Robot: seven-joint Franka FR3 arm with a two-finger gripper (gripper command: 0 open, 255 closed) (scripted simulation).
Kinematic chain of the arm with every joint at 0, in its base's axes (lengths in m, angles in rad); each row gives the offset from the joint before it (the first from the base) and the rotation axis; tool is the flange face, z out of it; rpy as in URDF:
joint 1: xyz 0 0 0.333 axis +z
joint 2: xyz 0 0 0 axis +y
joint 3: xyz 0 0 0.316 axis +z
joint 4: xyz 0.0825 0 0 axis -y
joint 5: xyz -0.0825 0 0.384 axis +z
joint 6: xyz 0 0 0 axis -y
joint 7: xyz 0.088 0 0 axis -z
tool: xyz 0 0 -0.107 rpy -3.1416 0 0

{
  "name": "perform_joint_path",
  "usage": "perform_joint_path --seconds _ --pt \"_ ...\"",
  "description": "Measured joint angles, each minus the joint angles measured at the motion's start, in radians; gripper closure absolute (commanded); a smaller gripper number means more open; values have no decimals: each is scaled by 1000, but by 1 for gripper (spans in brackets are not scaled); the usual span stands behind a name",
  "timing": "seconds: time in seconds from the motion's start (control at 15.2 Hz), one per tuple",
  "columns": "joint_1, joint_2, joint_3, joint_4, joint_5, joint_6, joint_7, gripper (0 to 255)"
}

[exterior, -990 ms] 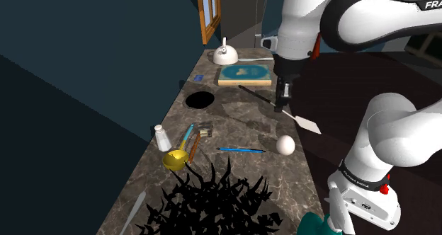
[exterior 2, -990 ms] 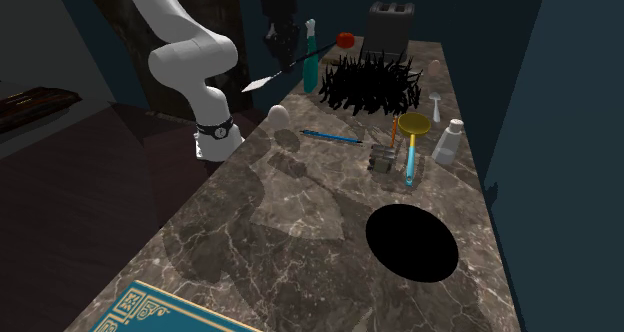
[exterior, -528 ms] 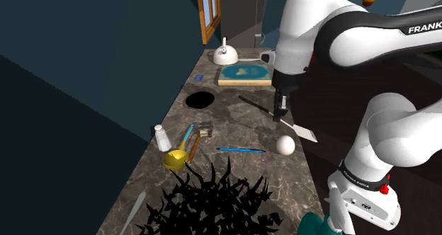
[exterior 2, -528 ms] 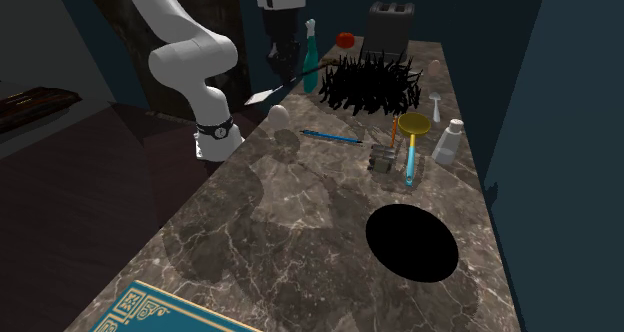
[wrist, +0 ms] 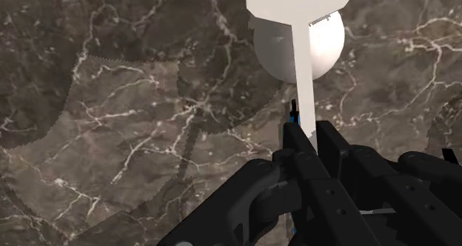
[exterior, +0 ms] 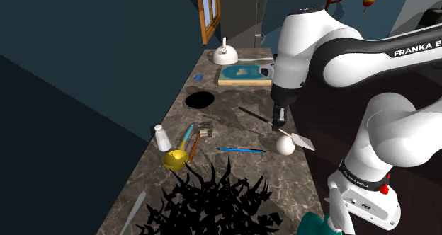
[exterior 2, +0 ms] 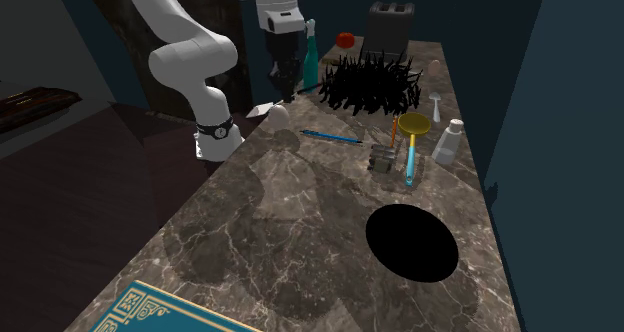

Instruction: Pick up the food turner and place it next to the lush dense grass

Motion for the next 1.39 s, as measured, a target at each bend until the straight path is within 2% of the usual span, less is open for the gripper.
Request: perform_joint_path --seconds 1.06,1.39 --pt "20 113 44 -162 48 275 -7 255" --pt "20 124 46 -172 51 296 -9 255"
